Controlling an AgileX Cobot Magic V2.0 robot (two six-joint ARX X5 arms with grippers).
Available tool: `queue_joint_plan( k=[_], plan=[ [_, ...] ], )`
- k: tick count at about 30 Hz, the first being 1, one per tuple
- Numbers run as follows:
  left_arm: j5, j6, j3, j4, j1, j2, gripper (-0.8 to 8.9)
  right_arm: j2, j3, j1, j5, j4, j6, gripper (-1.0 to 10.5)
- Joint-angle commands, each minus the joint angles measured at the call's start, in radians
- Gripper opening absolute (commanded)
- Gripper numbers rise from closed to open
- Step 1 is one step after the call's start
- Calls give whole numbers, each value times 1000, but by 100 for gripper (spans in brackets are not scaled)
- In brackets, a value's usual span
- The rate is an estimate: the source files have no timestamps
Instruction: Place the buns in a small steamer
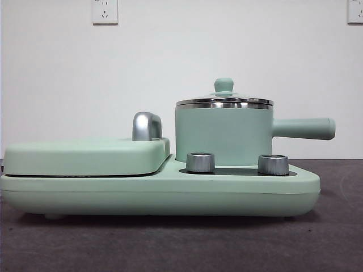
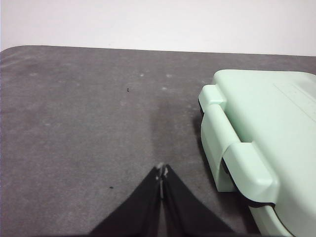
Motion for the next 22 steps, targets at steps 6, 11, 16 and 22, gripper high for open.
queue_joint_plan(
  k=[6, 11, 16, 22],
  plan=[
    [-3, 6, -19, -6, 1, -2, 7, 2, 10, 5, -2, 9, -8, 20],
    [-3, 6, -19, -6, 1, -2, 7, 2, 7, 3, 48, 16, -14, 20],
    [-3, 6, -19, -6, 1, -2, 7, -13, -137, -101, 296, 257, -67, 20],
    [-3, 6, -19, -6, 1, -2, 7, -107, -549, -339, 402, 778, -205, 20]
  ],
)
